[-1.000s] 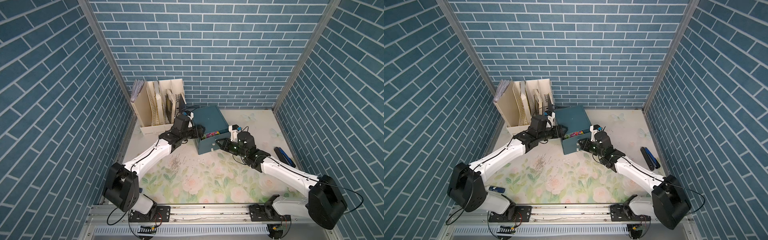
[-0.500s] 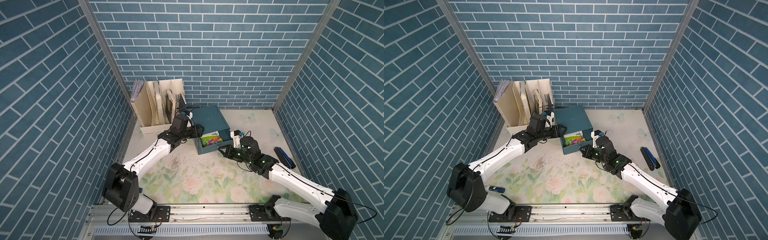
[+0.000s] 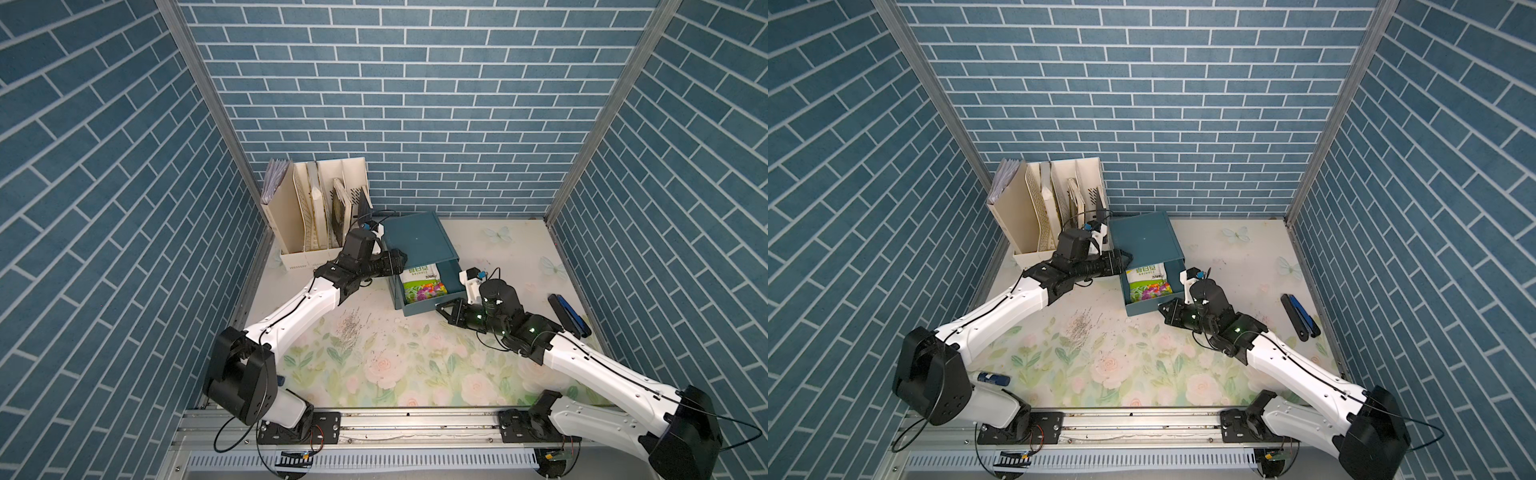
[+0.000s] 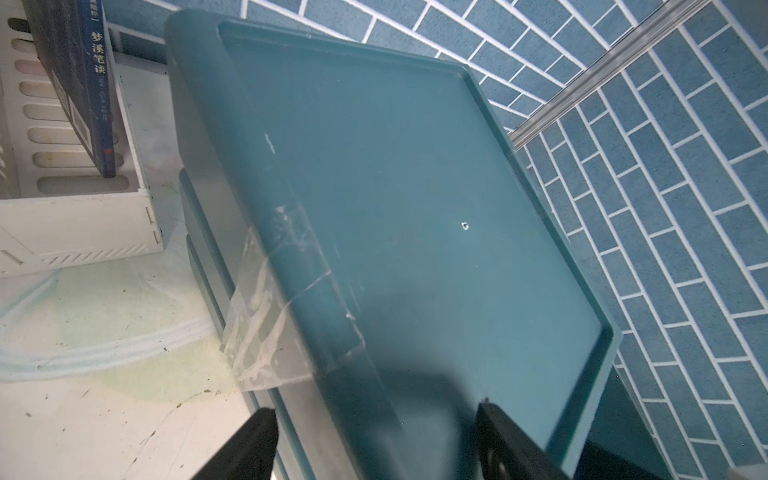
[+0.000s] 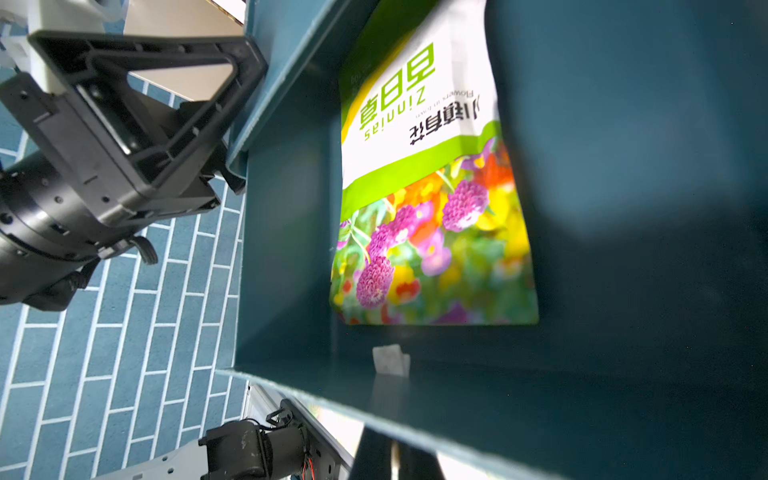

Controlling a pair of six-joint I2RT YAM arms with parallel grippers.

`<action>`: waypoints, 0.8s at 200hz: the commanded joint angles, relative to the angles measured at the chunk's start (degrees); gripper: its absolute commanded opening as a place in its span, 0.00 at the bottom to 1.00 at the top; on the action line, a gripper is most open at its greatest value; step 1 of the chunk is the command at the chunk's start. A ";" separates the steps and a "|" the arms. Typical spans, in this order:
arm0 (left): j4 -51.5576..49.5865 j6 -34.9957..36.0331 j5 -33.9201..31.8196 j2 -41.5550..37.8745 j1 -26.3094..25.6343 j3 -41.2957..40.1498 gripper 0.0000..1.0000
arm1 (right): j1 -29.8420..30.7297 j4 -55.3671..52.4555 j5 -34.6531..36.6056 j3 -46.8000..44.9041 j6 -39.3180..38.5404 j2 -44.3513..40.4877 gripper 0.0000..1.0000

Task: Take the seed bags out of the drawer
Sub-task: Open the drawer in the storage box.

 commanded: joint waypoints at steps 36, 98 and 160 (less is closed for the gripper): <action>-3.97 1.49 -0.70 0.66 0.74 -0.17 0.79 | 2.83 -4.42 0.18 -0.09 1.80 -2.06 0.00; -4.40 2.05 -0.51 1.05 1.13 0.23 0.79 | 5.04 -6.28 2.63 -1.14 3.85 -3.55 0.00; -4.87 2.43 -0.31 1.00 1.50 0.62 0.79 | 6.20 -7.66 3.11 -1.41 5.06 -4.97 0.00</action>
